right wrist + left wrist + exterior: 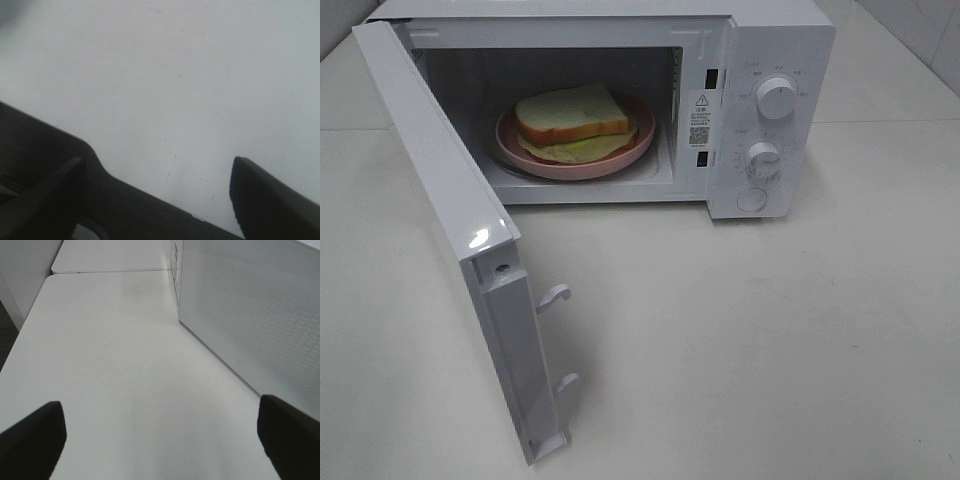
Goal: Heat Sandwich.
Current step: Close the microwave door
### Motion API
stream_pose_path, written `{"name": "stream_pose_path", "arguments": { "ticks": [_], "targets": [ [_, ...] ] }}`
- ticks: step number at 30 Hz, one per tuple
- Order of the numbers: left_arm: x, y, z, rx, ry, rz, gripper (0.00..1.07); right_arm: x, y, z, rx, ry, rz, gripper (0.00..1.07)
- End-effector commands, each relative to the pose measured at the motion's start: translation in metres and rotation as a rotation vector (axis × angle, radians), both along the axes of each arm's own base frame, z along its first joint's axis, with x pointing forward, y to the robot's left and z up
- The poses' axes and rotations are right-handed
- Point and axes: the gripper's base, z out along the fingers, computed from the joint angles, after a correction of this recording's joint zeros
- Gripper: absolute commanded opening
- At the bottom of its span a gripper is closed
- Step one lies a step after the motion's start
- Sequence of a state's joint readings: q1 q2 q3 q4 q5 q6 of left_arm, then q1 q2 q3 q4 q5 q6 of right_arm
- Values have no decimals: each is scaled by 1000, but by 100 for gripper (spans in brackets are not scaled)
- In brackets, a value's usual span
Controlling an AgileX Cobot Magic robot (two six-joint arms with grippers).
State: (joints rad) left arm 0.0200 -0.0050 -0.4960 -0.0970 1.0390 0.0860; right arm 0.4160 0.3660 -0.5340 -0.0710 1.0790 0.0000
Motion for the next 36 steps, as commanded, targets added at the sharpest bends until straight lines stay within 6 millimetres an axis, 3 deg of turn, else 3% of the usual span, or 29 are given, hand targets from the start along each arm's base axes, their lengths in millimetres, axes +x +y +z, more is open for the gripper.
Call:
{"name": "stream_pose_path", "arguments": {
  "ticks": [1,23,36],
  "targets": [
    [-4,0,0,-4,-26,6,98,-10,-7,1,40,-91,-90,76],
    [-4,0,0,-4,-26,6,98,-54,-17,0,121,-394,-333,76],
    [-4,0,0,-4,-26,6,98,-54,-17,0,121,-393,-338,76]
  ]
}}
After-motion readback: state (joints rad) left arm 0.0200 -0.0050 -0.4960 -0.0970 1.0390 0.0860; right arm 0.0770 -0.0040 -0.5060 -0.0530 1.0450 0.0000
